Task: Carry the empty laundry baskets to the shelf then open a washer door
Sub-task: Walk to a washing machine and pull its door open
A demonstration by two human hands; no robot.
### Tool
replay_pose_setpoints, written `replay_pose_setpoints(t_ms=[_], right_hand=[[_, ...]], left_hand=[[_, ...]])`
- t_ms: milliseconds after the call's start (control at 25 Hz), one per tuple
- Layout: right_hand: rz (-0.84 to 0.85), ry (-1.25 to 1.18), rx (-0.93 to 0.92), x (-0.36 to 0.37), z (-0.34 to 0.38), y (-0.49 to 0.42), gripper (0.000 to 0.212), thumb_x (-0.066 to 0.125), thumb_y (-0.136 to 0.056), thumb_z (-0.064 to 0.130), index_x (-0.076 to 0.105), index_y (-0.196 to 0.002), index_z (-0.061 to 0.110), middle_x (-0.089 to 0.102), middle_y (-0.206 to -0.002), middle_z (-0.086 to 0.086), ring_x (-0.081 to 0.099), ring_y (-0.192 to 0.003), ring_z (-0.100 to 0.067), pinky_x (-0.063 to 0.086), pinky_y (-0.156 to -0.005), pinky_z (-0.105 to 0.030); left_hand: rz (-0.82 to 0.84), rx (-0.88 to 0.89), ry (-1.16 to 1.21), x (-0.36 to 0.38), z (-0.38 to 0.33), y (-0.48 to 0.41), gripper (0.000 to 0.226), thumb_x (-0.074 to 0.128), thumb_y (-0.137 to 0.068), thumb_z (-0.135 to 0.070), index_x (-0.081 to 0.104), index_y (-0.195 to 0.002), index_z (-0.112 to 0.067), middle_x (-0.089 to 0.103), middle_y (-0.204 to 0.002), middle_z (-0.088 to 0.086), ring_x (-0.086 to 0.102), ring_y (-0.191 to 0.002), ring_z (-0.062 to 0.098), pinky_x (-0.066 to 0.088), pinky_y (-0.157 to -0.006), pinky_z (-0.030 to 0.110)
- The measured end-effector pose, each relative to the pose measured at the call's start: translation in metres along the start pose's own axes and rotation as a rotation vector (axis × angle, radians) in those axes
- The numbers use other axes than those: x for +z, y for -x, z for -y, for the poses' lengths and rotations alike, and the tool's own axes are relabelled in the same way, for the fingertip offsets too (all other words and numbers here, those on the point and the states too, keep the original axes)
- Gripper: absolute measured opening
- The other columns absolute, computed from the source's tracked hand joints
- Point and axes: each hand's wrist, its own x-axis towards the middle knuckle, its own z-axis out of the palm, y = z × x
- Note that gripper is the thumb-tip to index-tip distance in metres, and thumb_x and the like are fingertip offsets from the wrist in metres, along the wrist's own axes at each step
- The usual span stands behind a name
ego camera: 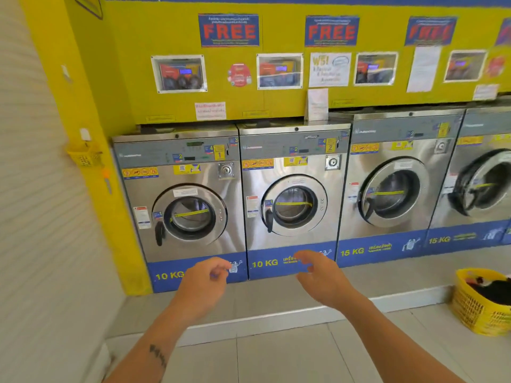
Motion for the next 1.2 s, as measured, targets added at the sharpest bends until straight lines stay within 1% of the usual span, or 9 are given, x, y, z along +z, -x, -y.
replay_pose_setpoints(t_ms=[360,480,600,760,840,920,1000,1080,1200], right_hand=[[0.057,0.078,0.059,-0.004,-0.063,-0.219,0.045,0.054,-0.087,0.010,0.052,-0.130,0.024,0.053,-0.121,0.000,0.053,-0.107,-0.017,0.038,-0.081,-0.021],[0.056,0.078,0.091,0.006,-0.082,-0.293,0.046,0.056,-0.088,0.012,0.051,-0.132,0.026,0.050,-0.121,0.000,0.052,-0.099,-0.014,0.040,-0.065,-0.015],[0.060,0.066,0.159,0.017,-0.099,-0.368,0.047,0.056,-0.089,0.012,0.050,-0.133,0.027,0.049,-0.122,0.000,0.054,-0.089,-0.008,0.041,-0.050,-0.009],[0.066,0.017,0.250,0.029,-0.122,-0.456,0.048,0.055,-0.089,0.011,0.048,-0.134,0.028,0.049,-0.125,0.000,0.055,-0.086,-0.010,0.043,-0.046,-0.011],[0.084,0.022,0.268,0.036,-0.133,-0.494,0.047,0.055,-0.090,0.012,0.048,-0.134,0.027,0.049,-0.127,-0.002,0.056,-0.083,-0.010,0.045,-0.049,-0.012],[0.119,0.021,0.266,0.043,-0.150,-0.539,0.049,0.055,-0.090,0.013,0.046,-0.136,0.028,0.049,-0.129,-0.002,0.057,-0.086,-0.015,0.054,-0.057,-0.023],[0.169,0.029,0.263,0.052,-0.169,-0.585,0.052,0.054,-0.088,0.013,0.043,-0.137,0.028,0.050,-0.125,-0.004,0.059,-0.077,-0.019,0.053,-0.055,-0.029],[0.239,0.055,0.266,0.063,-0.188,-0.628,0.056,0.054,-0.087,0.013,0.040,-0.140,0.026,0.049,-0.123,-0.005,0.057,-0.067,-0.017,0.049,-0.051,-0.027],[0.377,0.094,0.301,0.085,-0.222,-0.687,0.056,0.057,-0.086,0.013,0.042,-0.139,0.018,0.051,-0.125,-0.009,0.061,-0.083,-0.026,0.054,-0.067,-0.034]], left_hand=[[0.110,-0.002,0.054,0.095,0.013,-0.224,0.025,0.054,-0.093,-0.014,0.065,-0.093,-0.037,0.070,-0.100,-0.005,0.065,-0.088,0.009,0.055,-0.073,0.029],[0.132,0.003,0.085,0.123,0.025,-0.306,0.022,0.052,-0.094,-0.013,0.068,-0.102,-0.026,0.069,-0.096,-0.004,0.067,-0.080,0.015,0.048,-0.054,0.014],[0.189,-0.006,0.102,0.145,0.034,-0.391,0.024,0.050,-0.094,-0.013,0.068,-0.106,-0.025,0.069,-0.099,-0.004,0.068,-0.084,0.016,0.046,-0.052,0.010],[0.235,-0.004,0.105,0.170,0.037,-0.493,0.023,0.052,-0.093,-0.016,0.068,-0.097,-0.031,0.070,-0.098,-0.006,0.064,-0.090,0.012,0.046,-0.066,0.019],[0.257,-0.018,0.094,0.187,0.041,-0.534,0.023,0.052,-0.093,-0.016,0.068,-0.097,-0.031,0.070,-0.098,-0.005,0.064,-0.090,0.013,0.044,-0.065,0.018],[0.257,-0.050,0.070,0.210,0.049,-0.577,0.022,0.052,-0.093,-0.015,0.069,-0.099,-0.029,0.070,-0.101,-0.003,0.063,-0.090,0.015,0.044,-0.065,0.017],[0.240,-0.080,0.041,0.234,0.054,-0.616,0.025,0.051,-0.094,-0.014,0.069,-0.106,-0.026,0.067,-0.109,-0.002,0.061,-0.098,0.015,0.044,-0.075,0.020],[0.229,-0.139,0.017,0.256,0.057,-0.652,0.033,0.047,-0.092,-0.009,0.066,-0.116,-0.023,0.065,-0.119,0.001,0.059,-0.108,0.020,0.044,-0.085,0.024],[0.238,-0.196,-0.042,0.290,0.063,-0.703,0.043,0.051,-0.090,-0.008,0.057,-0.131,-0.021,0.060,-0.132,0.004,0.056,-0.119,0.025,0.044,-0.096,0.032]])
